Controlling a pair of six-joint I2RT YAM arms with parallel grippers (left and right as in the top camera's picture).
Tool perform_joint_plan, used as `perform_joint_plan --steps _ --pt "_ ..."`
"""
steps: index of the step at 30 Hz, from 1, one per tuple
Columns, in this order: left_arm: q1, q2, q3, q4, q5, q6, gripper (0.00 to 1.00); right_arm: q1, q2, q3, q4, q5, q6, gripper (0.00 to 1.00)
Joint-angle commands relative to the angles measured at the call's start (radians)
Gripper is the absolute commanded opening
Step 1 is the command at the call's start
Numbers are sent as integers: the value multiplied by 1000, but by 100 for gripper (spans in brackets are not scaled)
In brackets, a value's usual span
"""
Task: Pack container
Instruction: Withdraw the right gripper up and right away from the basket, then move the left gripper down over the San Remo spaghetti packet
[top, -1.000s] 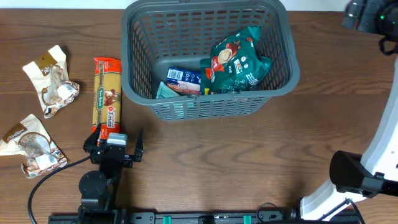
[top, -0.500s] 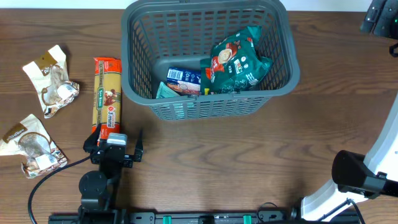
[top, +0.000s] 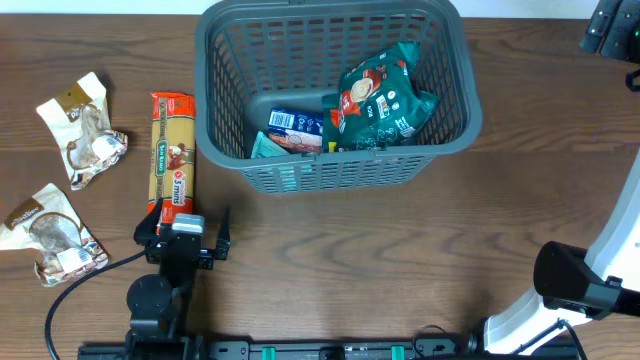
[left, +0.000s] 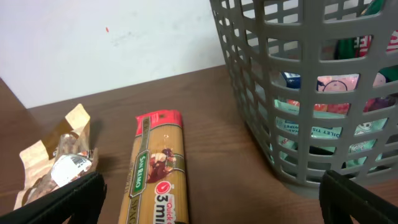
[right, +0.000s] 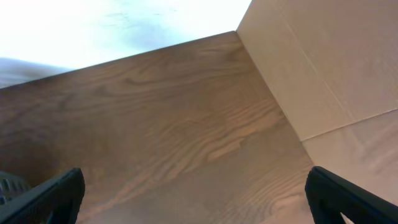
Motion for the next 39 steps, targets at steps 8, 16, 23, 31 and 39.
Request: perform_joint_plan --steps 8,16,23,31,39 --pt "-5 -6 -27 -15 11 12 99 -7 -23 11 -2 15 14 99" --pt "-5 -6 -27 -12 44 -10 99 -7 -23 11 -2 15 14 99" --pt "-5 -6 -11 110 89 -90 99 -7 -23 11 -2 15 14 99" --pt "-5 92 264 -122 -3 -239 99 -7 -23 11 -2 15 14 99" --pt "-5 452 757 -456 -201 -220 99 -7 -23 11 -2 15 14 99"
